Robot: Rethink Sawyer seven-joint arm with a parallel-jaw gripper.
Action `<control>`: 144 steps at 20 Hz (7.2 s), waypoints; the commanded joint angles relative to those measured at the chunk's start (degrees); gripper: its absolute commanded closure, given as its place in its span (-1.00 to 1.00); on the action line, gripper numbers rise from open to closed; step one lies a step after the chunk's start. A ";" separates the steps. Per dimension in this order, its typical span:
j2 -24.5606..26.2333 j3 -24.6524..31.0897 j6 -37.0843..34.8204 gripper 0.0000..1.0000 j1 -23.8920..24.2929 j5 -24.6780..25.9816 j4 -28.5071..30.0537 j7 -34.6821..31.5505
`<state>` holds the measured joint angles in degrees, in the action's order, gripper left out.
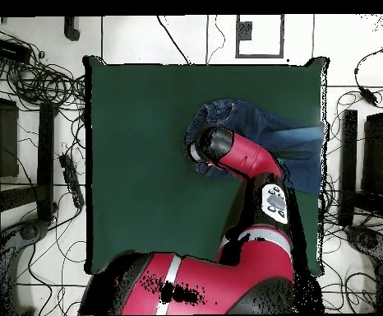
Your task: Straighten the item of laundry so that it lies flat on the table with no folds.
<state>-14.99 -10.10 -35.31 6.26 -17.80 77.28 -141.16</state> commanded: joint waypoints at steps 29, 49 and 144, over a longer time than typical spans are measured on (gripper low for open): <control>-4.15 40.09 23.45 1.00 23.61 10.89 26.13 3.37; -6.86 48.81 27.16 1.00 27.64 16.62 32.08 -3.53; 0.07 36.38 39.27 1.00 6.26 4.31 20.62 -6.52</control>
<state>-21.16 32.17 6.92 17.49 -7.39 105.98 -141.16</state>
